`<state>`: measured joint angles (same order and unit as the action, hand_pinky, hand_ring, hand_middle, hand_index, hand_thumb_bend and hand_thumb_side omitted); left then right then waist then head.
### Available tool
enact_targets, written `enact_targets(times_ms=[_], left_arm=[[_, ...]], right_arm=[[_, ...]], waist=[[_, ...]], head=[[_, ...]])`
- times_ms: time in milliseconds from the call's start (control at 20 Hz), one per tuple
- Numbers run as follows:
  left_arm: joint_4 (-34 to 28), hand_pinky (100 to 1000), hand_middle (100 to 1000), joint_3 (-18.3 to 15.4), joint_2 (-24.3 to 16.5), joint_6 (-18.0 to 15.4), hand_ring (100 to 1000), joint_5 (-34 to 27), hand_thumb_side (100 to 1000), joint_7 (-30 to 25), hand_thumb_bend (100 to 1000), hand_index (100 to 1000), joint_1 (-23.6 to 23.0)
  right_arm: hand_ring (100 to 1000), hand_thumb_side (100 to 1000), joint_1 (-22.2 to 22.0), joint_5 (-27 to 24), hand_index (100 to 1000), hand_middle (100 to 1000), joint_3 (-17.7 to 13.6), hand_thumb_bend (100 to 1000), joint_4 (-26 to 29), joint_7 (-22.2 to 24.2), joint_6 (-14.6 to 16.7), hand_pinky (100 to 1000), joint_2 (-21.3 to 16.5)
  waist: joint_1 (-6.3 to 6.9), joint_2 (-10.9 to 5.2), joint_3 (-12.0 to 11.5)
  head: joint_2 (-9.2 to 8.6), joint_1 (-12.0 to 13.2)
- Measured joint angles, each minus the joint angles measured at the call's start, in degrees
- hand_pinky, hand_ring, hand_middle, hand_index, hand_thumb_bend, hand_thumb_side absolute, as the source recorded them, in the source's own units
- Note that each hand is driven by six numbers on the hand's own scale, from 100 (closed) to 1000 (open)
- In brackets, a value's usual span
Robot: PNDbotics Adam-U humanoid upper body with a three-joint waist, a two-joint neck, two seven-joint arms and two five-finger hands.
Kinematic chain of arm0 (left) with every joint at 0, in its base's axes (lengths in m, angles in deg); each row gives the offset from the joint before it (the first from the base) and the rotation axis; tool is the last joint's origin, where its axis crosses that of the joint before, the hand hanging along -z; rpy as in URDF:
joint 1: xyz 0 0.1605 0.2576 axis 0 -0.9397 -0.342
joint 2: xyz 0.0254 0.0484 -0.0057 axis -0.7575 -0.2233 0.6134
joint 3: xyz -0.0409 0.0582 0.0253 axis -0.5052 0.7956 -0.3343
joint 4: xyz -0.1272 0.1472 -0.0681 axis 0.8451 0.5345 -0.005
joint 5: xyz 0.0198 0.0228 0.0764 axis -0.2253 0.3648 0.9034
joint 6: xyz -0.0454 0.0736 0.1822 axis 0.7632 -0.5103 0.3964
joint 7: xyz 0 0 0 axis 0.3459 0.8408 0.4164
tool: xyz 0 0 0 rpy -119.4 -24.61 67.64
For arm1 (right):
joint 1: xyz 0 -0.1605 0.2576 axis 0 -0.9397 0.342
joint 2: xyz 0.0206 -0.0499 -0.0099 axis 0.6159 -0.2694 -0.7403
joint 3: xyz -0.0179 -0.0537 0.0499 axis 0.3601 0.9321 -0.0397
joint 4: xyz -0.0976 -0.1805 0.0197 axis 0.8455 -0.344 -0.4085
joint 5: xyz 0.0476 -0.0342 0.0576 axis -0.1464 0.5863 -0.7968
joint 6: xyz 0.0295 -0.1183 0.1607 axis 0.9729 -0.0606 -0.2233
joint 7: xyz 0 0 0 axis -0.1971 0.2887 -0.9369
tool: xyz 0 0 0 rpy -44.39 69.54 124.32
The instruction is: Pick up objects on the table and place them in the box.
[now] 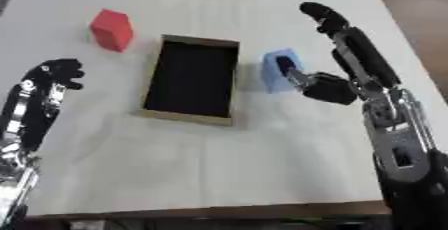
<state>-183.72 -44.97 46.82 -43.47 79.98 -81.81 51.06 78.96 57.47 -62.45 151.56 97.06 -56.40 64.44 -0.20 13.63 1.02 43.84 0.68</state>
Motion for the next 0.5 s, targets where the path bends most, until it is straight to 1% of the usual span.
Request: enact_targets(times_ms=[200,250,300,500], left_arm=[[0.0,661,682,0.2,0.0,-0.1,720,0.0,780,-0.2,260,753,-0.2],[0.0,661,682,0.3,0.0,-0.1,720,0.0,780,-0.3,261,753,-0.2],[0.0,661,682,0.3,0.0,-0.1,720,0.0,780,-0.3,261,753,-0.2],[0.0,661,682,0.3,0.0,-0.1,720,0.0,780,-0.3,261,753,-0.3]], right_arm=[[976,659,4.6,-2.5,1000,966,2.9,321,-5.1,2.7,0.6,862,-3.5],[975,654,5.8,-3.3,1000,963,3.7,304,-6.5,3.5,0.8,862,-4.3],[974,660,6.9,-4.0,1000,965,4.4,327,-7.9,4.3,1.0,862,-5.2],[972,658,10.6,-5.7,1000,964,7.4,340,-13.5,7.4,2.6,862,-8.0]], waist=[[-0.01,-0.03,-0.3],[-0.02,-0.06,-0.3],[-0.02,-0.06,-0.3],[-0.02,-0.06,-0.4]], head=[[0.00,0.0],[0.00,0.0],[0.00,0.0],[0.00,0.0]])
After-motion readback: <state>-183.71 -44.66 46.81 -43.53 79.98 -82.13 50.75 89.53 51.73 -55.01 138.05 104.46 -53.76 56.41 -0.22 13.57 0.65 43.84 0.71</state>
